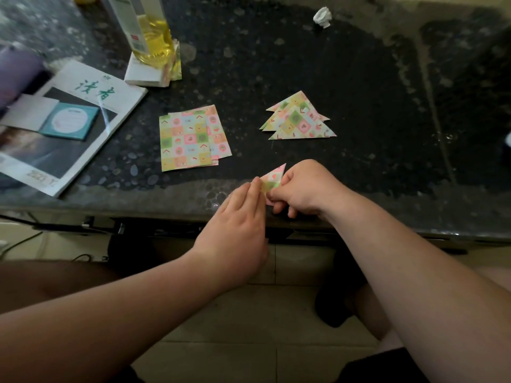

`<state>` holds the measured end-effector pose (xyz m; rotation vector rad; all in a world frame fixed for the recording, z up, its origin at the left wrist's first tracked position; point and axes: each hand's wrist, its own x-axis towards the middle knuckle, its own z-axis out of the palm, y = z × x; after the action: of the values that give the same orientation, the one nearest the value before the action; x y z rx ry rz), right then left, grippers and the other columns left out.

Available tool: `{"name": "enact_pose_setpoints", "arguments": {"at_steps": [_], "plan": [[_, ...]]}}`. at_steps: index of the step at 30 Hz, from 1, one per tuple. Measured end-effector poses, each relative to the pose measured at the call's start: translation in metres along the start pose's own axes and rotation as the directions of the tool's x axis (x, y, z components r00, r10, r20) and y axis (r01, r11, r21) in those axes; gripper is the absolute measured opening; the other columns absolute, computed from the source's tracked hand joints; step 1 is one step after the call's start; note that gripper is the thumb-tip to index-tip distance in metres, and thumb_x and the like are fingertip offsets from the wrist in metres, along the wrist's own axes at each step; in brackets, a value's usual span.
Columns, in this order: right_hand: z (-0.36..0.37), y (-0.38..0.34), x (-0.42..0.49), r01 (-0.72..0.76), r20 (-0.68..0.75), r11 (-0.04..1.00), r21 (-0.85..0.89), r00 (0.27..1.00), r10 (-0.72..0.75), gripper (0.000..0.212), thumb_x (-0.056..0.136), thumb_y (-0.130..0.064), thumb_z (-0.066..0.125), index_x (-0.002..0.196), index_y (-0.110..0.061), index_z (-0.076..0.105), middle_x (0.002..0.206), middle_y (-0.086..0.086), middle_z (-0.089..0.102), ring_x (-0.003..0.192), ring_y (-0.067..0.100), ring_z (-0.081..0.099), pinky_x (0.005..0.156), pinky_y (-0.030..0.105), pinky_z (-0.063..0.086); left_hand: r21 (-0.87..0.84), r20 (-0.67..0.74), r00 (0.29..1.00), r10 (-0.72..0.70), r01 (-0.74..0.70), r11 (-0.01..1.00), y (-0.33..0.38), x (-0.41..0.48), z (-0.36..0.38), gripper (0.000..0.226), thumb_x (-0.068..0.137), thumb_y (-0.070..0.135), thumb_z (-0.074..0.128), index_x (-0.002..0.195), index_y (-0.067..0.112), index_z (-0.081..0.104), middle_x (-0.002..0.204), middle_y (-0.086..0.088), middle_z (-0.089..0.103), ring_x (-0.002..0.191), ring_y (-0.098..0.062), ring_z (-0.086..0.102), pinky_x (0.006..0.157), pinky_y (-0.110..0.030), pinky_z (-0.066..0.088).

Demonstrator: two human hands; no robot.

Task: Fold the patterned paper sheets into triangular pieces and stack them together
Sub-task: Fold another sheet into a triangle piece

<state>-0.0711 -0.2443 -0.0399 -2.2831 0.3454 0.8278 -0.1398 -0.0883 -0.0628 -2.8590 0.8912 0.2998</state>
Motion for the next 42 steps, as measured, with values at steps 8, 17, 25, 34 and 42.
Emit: {"name": "enact_pose_setpoints", "arguments": {"at_steps": [8,17,25,34,42], "plan": [[-0.002,-0.002,-0.004,-0.02,0.009,0.998,0.061,1.0,0.02,0.021,0.096,-0.02,0.07,0.078,-0.01,0.075,0.064,0.0,0.075,0.045,0.009,0.065,0.035,0.012,0.036,0.002,0.054,0.998,-0.012,0.012,1.0,0.003,0.003,0.009,0.091,0.101,0.054,0.031,0.157,-0.008,-0.004,0.165,-0.032,-0.007,0.155,-0.044,-0.011,0.127,-0.052,0.004],[-0.003,-0.005,-0.006,-0.057,0.03,0.995,0.086,0.998,0.055,0.022,0.096,-0.021,0.069,0.079,-0.01,0.076,0.07,0.002,0.077,0.06,0.014,0.074,0.046,0.021,0.047,-0.202,0.027,0.997,-0.065,0.069,0.977,0.006,0.008,-0.003,0.093,0.092,0.067,0.052,0.156,0.009,0.017,0.17,-0.016,-0.013,0.157,-0.031,-0.006,0.126,-0.042,0.001],[-0.003,-0.006,-0.008,-0.037,0.004,0.997,0.06,0.999,0.036,0.025,0.094,-0.023,0.071,0.07,-0.014,0.069,0.063,0.002,0.075,0.061,0.016,0.076,0.05,0.025,0.048,-0.129,0.034,0.998,-0.06,0.064,0.99,0.015,0.013,-0.002,0.104,0.089,0.076,0.048,0.158,0.008,0.009,0.168,-0.021,-0.014,0.156,-0.037,-0.005,0.126,-0.047,0.003],[-0.008,-0.002,-0.009,-0.055,0.025,0.996,0.065,0.998,0.054,0.016,0.094,-0.019,0.072,0.08,-0.011,0.073,0.066,0.002,0.076,0.057,0.013,0.073,0.05,0.023,0.046,-0.159,0.025,0.998,-0.057,0.06,0.985,0.012,0.009,0.007,0.115,0.077,0.084,0.055,0.157,0.017,0.007,0.168,-0.019,-0.018,0.156,-0.037,-0.006,0.124,-0.049,0.007],[-0.006,0.003,-0.022,0.035,-0.242,0.94,-0.339,0.963,-0.123,0.008,0.086,-0.032,0.073,0.085,-0.026,0.068,0.079,-0.005,0.073,0.072,0.015,0.068,0.073,0.039,0.061,-0.201,0.021,0.999,-0.046,0.05,0.978,0.009,0.012,0.001,0.104,0.074,0.087,0.054,0.151,0.025,0.022,0.17,-0.012,-0.01,0.155,-0.037,0.0,0.12,-0.05,0.014]]}}
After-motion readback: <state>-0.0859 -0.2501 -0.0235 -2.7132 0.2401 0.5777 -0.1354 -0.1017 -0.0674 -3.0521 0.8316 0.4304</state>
